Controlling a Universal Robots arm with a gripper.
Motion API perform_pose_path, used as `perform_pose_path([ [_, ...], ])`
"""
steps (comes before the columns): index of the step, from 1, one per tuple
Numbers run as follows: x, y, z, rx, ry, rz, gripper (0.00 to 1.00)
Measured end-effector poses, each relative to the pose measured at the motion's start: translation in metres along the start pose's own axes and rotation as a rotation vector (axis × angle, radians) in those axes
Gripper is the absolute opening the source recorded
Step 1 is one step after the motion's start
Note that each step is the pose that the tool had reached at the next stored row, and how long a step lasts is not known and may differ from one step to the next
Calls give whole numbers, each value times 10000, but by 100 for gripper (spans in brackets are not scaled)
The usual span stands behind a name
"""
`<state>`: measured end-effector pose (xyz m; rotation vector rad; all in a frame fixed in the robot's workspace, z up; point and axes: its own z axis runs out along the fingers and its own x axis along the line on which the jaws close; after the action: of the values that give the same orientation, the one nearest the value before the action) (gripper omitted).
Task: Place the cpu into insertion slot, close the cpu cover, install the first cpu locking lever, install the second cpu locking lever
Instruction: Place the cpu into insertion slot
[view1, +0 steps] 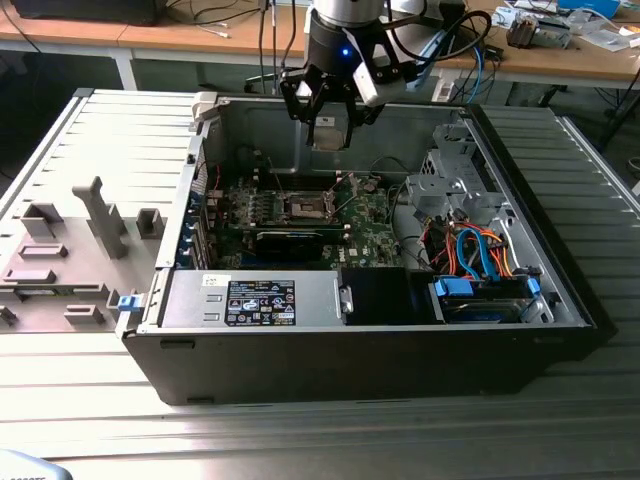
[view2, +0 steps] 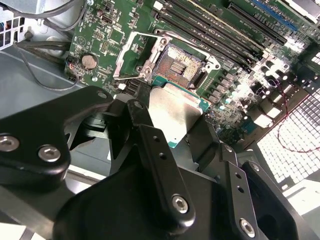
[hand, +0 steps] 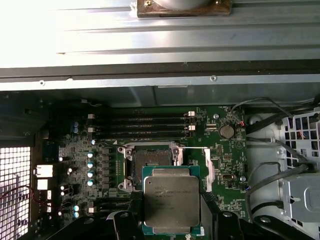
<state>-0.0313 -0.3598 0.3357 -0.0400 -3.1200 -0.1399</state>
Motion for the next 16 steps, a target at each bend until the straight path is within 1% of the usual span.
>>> perform_pose_path([
  [16,0,-2,26,0,0,0,55],
])
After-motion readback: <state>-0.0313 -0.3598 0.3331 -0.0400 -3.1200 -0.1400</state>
